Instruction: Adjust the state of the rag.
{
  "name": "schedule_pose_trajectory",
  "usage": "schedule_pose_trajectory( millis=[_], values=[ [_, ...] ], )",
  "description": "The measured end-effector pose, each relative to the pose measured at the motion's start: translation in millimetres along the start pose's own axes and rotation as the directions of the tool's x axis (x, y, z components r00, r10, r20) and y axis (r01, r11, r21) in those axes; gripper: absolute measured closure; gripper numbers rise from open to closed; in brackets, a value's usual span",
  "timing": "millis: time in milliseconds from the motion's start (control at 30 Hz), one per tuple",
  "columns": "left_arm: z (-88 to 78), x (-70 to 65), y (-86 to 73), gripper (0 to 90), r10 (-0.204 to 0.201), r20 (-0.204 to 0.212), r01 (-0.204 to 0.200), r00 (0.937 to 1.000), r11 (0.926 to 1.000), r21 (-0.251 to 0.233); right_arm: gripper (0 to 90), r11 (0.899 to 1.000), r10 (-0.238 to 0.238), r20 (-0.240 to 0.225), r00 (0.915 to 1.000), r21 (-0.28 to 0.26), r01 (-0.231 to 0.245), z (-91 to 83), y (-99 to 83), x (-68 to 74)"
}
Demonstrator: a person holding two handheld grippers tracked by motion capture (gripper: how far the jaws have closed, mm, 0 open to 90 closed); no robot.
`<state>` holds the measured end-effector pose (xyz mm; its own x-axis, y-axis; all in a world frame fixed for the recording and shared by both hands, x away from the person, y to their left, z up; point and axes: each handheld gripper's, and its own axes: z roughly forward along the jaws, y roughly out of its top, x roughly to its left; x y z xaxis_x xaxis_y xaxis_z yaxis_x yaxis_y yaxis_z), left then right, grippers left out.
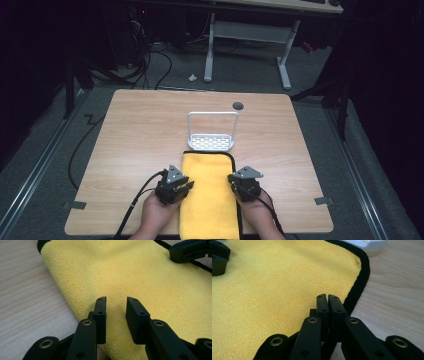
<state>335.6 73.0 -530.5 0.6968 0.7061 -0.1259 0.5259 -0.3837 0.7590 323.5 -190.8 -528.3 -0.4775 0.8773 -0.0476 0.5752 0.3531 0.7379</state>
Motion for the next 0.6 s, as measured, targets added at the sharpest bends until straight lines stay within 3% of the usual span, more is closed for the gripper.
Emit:
schedule_pose_trajectory(
  millis=[167,333,600],
  values=[
    [-8.1,-6.3,-8.4,70.5,-0.016,0.043,0.016,0.9989,0.9999,0.000,87.8,1.000,0.005,-0.026,0.9996,-0.007,-0.005,-10.6,-10.4,2.7],
    [-16.8,-14.4,-15.7,70.4,-0.008,0.078,0.006,0.9969,0.9999,0.016,86.7,1.000,-0.008,-0.052,0.9986,-0.003,0.008,-21.7,-19.2,6.8],
    [-25.1,-19.9,-26.9,70.4,0.006,0.102,-0.006,0.9948,1.0000,-0.002,85.8,1.000,-0.008,-0.074,0.9972,-0.011,0.008,-34.2,-31.1,14.5]
  ],
)
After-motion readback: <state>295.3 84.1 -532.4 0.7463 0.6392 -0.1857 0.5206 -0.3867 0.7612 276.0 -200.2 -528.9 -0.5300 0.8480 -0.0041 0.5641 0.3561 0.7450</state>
